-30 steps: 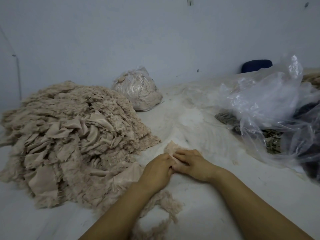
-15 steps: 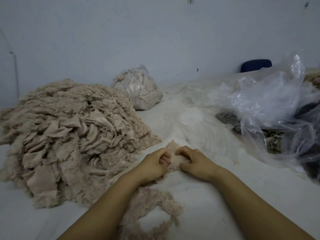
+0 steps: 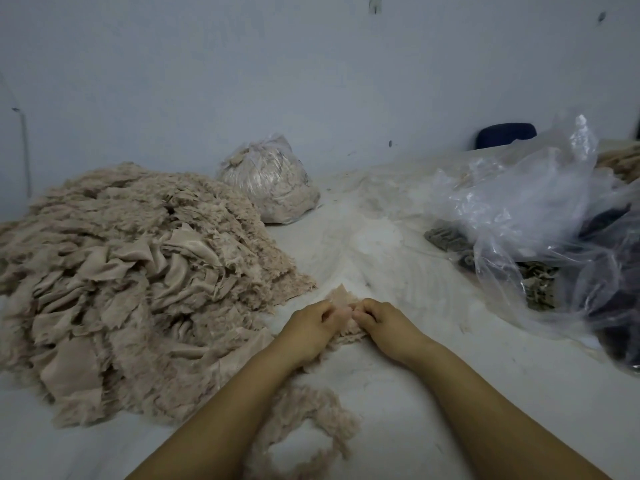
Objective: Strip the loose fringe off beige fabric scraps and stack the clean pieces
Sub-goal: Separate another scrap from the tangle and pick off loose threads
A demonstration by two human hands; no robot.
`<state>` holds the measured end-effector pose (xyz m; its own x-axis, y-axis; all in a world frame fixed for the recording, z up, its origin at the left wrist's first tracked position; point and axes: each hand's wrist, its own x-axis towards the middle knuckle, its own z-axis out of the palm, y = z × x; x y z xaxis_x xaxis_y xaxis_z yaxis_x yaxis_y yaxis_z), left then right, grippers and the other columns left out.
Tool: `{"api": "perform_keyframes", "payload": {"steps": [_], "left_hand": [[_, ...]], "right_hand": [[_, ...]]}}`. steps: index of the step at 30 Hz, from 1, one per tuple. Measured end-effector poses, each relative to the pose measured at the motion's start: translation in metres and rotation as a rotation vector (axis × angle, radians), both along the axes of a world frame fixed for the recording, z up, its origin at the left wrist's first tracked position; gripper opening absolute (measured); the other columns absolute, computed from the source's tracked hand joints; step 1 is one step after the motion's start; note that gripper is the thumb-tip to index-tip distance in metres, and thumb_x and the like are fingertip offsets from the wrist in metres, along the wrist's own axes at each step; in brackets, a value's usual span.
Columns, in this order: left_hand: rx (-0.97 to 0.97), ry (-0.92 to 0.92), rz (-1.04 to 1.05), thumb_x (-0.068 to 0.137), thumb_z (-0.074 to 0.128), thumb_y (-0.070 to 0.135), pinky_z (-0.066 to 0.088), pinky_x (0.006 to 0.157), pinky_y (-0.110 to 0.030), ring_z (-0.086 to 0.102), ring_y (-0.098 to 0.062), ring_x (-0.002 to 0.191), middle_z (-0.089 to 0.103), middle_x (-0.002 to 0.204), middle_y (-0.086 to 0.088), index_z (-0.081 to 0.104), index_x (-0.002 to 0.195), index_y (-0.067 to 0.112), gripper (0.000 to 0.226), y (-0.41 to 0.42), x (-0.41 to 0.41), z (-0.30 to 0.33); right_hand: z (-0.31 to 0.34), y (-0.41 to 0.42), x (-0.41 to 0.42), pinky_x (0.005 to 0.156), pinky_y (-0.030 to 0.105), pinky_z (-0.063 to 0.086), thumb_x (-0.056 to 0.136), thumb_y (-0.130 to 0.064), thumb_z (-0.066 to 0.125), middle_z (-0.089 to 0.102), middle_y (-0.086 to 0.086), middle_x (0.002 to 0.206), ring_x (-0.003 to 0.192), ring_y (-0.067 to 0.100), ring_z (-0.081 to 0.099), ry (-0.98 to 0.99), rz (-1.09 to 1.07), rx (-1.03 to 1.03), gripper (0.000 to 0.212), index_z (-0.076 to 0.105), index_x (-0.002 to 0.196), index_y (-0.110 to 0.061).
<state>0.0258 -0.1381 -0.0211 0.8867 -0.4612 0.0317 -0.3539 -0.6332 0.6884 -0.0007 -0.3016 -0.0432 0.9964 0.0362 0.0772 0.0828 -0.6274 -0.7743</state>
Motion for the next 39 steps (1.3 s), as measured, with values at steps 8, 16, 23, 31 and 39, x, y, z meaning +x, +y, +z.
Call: {"api": "perform_keyframes", "payload": {"steps": [8,16,23,31,39], "left_hand": [[0.105,-0.279,-0.083,0.095,0.05,0.026,0.04,0.074,-0.032,0.05,-0.016,0.078,0.048,0.076,0.009,0.06,0.075,0.02,0.023,-0.001,-0.005,-0.006],[0.105,-0.279,-0.312,0.093,0.057,0.014,0.026,0.074,-0.005,0.037,-0.009,0.088,0.04,0.083,0.014,0.068,0.089,0.003,0.017,0.009,0.001,-0.016],[0.097,-0.239,-0.356,0.094,0.054,0.011,0.029,0.079,-0.007,0.037,0.001,0.085,0.04,0.08,0.018,0.065,0.084,0.004,0.016,0.017,-0.009,-0.015],[0.011,-0.133,0.225,0.084,0.061,0.045,0.038,0.059,-0.025,0.05,-0.008,0.073,0.053,0.086,0.008,0.049,0.092,0.023,0.025,0.024,-0.021,-0.017],[-0.797,0.273,0.328,0.085,0.061,-0.007,0.048,0.061,-0.024,0.055,-0.016,0.068,0.055,0.079,-0.006,0.056,0.087,0.012,0.019,0.02,-0.018,-0.015]], "right_hand": [[-0.006,0.007,-0.001,0.1,0.03,0.034,0.103,-0.028,0.033,0.062,0.001,0.12,0.111,0.022,0.049,-0.084,0.005,-0.214,0.031,0.058,0.119,-0.02],[-0.015,0.013,0.005,0.106,0.02,0.019,0.105,-0.031,0.026,0.027,-0.008,0.156,0.129,0.021,0.03,-0.076,0.025,-0.517,0.042,0.037,0.146,-0.031],[-0.012,0.021,0.001,0.113,0.031,0.016,0.103,-0.023,0.033,0.029,-0.004,0.156,0.135,0.023,0.026,-0.067,0.025,-0.595,0.042,0.039,0.144,-0.025],[-0.011,0.016,-0.013,0.108,0.025,0.027,0.095,-0.026,0.056,0.047,0.0,0.14,0.126,0.017,0.041,-0.333,-0.119,-0.175,0.046,0.046,0.139,-0.021],[-0.008,0.018,-0.018,0.084,0.005,0.036,0.081,-0.024,0.074,0.038,-0.005,0.133,0.098,0.002,0.046,-0.299,0.011,-0.118,0.073,0.035,0.143,-0.032]]}}
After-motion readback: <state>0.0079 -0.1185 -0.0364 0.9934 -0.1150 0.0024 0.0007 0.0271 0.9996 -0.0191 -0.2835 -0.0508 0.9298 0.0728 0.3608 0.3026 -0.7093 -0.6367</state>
